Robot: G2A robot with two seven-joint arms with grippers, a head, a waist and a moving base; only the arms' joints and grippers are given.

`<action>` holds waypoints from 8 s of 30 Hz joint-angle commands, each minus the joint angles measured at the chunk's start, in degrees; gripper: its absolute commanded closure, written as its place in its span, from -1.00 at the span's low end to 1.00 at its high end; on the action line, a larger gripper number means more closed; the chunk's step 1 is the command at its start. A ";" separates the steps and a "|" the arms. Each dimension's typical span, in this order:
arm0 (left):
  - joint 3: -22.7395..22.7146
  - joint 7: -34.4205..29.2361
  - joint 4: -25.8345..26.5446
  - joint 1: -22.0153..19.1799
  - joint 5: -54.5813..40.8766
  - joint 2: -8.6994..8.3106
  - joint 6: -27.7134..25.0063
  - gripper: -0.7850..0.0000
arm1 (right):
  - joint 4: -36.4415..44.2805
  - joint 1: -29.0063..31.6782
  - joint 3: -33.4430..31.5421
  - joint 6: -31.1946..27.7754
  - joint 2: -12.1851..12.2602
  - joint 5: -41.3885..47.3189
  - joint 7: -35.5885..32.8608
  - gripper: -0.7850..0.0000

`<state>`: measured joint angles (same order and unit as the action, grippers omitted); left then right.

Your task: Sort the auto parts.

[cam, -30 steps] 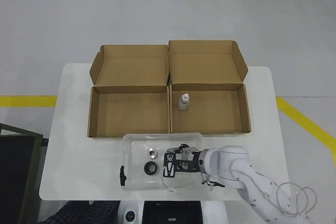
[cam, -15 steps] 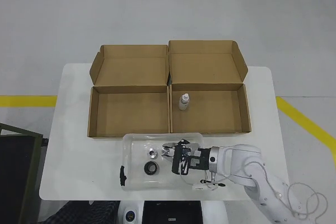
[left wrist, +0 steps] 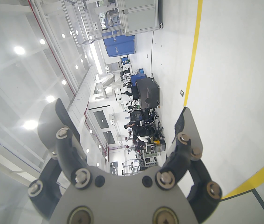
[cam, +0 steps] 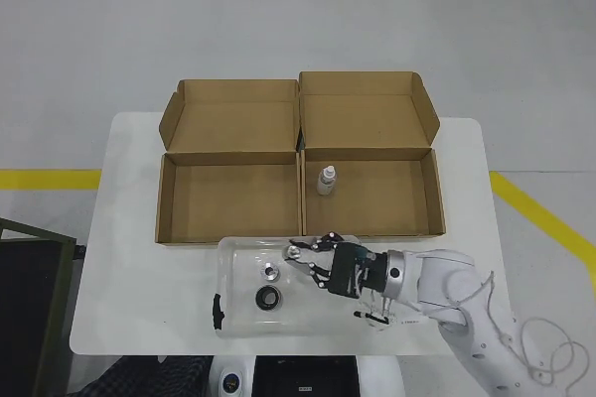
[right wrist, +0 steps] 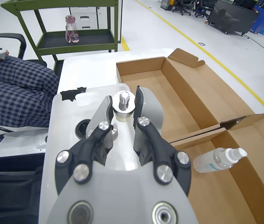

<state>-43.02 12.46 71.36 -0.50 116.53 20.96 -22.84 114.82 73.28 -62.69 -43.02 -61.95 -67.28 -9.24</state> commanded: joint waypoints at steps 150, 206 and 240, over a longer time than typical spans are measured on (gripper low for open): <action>0.00 0.00 0.00 0.00 0.00 0.00 0.00 -1.00 | 3.40 -6.22 2.70 1.65 -0.53 -5.54 -17.16 -0.89; 0.00 0.00 0.00 0.00 0.00 0.00 0.00 -1.00 | -18.15 -15.93 22.20 2.35 -5.63 -11.18 -19.00 0.04; 0.00 0.00 0.00 0.00 0.00 0.00 0.00 -1.00 | -22.80 -19.36 24.48 0.44 -8.38 -7.30 -16.26 1.00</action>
<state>-43.02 12.46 71.36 -0.50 116.53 20.96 -22.84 91.49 53.71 -37.89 -42.54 -70.43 -74.65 -25.53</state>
